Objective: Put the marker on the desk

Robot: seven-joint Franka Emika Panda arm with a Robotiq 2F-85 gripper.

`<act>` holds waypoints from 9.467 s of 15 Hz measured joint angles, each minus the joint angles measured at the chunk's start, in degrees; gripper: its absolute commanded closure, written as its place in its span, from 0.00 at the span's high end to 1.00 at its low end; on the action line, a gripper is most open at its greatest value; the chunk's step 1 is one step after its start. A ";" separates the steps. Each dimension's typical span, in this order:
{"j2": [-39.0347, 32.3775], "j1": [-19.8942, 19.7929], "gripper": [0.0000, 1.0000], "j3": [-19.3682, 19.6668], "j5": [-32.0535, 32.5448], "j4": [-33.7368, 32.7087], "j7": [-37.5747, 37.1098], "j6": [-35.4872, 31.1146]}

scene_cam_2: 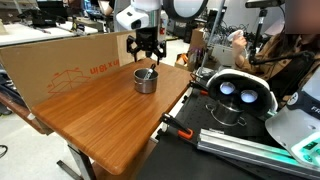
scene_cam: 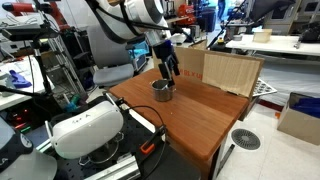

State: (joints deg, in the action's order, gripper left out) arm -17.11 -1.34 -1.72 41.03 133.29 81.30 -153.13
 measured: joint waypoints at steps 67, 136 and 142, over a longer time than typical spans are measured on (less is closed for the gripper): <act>18.34 5.18 0.05 -5.18 -32.47 8.13 14.67 2.90; -2.52 10.20 1.00 -9.29 -23.04 -22.69 14.89 35.02; 4.77 9.25 1.00 -9.27 -24.82 -17.45 14.89 33.47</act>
State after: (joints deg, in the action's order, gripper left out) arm -12.34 7.92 -10.99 16.22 115.84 96.19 -119.67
